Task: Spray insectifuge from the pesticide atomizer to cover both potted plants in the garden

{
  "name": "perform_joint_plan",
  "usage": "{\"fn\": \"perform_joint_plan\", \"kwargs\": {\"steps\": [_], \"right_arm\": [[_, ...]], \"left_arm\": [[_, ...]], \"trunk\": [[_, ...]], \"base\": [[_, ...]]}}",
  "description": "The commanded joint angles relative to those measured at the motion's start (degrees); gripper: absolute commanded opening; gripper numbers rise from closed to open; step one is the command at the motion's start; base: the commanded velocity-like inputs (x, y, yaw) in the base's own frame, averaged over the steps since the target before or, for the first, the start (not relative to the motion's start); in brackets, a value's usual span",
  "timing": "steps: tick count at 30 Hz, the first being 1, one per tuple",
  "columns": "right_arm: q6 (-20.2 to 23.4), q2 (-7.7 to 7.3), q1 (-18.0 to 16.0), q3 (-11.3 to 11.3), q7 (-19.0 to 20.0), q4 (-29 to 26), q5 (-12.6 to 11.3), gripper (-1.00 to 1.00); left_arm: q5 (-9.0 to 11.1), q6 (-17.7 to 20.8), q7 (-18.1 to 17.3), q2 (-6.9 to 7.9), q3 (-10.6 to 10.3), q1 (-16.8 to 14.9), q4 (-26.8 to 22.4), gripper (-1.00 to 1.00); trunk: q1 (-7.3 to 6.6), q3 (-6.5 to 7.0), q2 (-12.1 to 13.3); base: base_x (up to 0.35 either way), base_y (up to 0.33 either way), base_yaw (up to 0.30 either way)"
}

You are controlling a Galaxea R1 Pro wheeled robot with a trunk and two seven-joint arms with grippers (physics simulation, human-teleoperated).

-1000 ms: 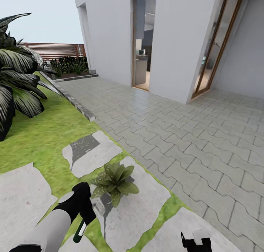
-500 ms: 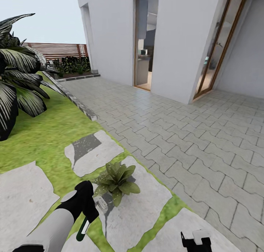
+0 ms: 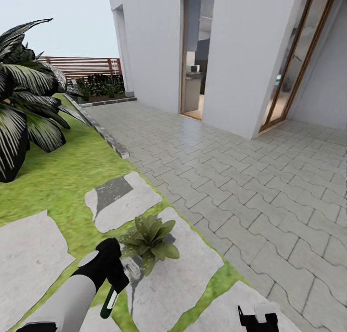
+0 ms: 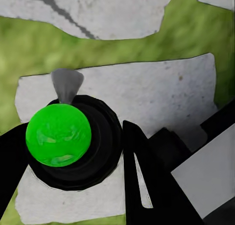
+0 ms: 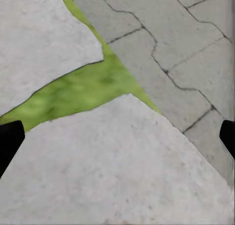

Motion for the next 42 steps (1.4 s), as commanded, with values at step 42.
{"fn": "perform_joint_plan", "kwargs": {"steps": [42], "right_arm": [[-0.1, 0.0, 0.0, 0.5, 0.0, 0.1, -0.5, 1.0]], "left_arm": [[-8.7, 0.8, -13.6, -2.35, -0.3, -11.0, -1.2, -1.0]], "trunk": [[-0.01, -0.05, 0.0]], "base": [[0.033, -0.094, 0.136]]}}
